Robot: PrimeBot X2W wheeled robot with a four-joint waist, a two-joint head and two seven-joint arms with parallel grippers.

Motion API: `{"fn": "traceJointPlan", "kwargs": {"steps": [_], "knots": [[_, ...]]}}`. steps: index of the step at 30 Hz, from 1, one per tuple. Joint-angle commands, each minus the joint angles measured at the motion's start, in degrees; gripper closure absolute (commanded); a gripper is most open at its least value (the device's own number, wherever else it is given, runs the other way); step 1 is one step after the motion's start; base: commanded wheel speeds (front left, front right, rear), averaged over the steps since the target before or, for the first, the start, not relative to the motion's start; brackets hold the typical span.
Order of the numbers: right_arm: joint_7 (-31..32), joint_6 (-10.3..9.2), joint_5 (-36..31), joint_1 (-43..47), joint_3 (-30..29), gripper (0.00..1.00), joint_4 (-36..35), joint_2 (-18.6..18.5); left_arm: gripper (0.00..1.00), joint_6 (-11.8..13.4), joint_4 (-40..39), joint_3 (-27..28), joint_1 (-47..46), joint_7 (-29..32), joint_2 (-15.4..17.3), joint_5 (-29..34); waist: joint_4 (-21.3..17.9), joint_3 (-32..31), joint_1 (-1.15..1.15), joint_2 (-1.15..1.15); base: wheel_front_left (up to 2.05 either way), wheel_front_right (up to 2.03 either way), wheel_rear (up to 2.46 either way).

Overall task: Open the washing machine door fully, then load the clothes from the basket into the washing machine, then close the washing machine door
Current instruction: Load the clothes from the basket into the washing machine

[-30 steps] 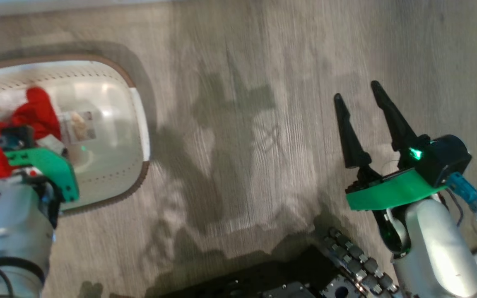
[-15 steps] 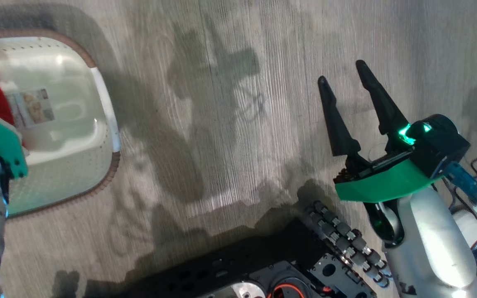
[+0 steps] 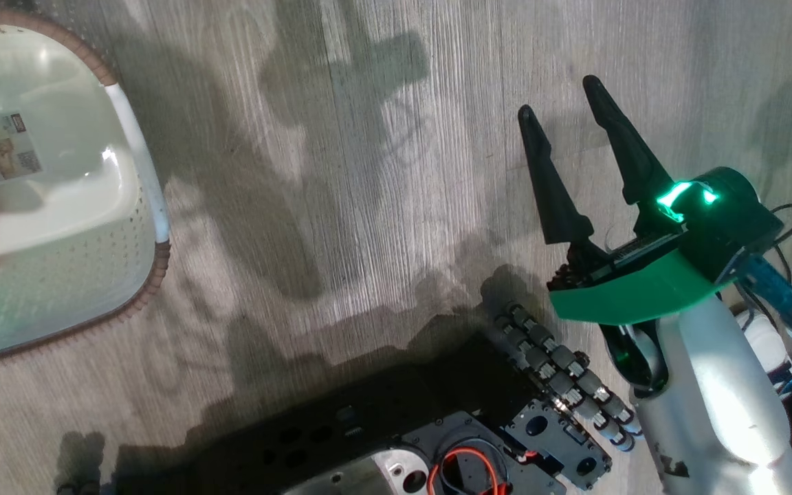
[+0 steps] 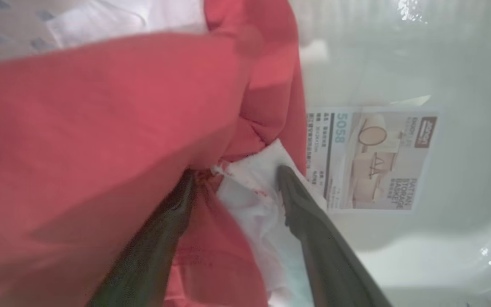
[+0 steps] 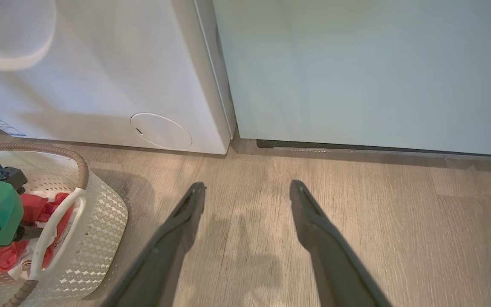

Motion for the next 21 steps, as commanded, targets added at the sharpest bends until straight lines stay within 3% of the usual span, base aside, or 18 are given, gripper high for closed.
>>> {"fn": "traceJointPlan", "kwargs": {"steps": [1, 8, 9, 10, 21], "knots": [[-0.5, -0.01, 0.3, 1.9, 1.1, 0.0, -1.6, -0.2, 0.0, -0.2, -0.1, 0.4, 1.6, 0.9, 3.1, 0.2, 0.0, 0.3, -0.01, 0.0, 0.0, 0.0, 0.0], [-0.5, -0.01, -0.2, 1.7, 1.1, 0.0, -1.9, -0.2, 0.0, -1.3, -0.1, -1.4, 0.7, 5.8, 2.8, 0.5, 0.5, 0.8, -0.01, 0.0, 0.0, 0.0, 0.0], [-0.5, -0.01, -0.2, 1.7, 1.1, 0.0, -1.8, -0.2, 0.38, -1.4, -0.1, -1.5, 0.7, 6.4, 2.7, 0.5, 0.5, 0.8, -0.01, 0.0, 0.0, 0.0, 0.0], [-0.5, -0.01, -0.3, 1.7, 1.1, 0.0, -1.9, -0.2, 1.0, -1.4, -0.1, -1.6, 0.7, 6.5, 2.5, 0.5, 0.6, 0.7, -0.01, 0.0, 0.0, 0.0, 0.0], [-0.5, -0.01, -0.9, 1.5, 0.7, 0.0, -2.4, -0.2, 1.0, -1.1, -0.1, -2.5, 0.9, 5.6, 1.4, 0.0, 1.1, 0.3, -0.01, 0.0, 0.0, 0.0, 0.0]]}}
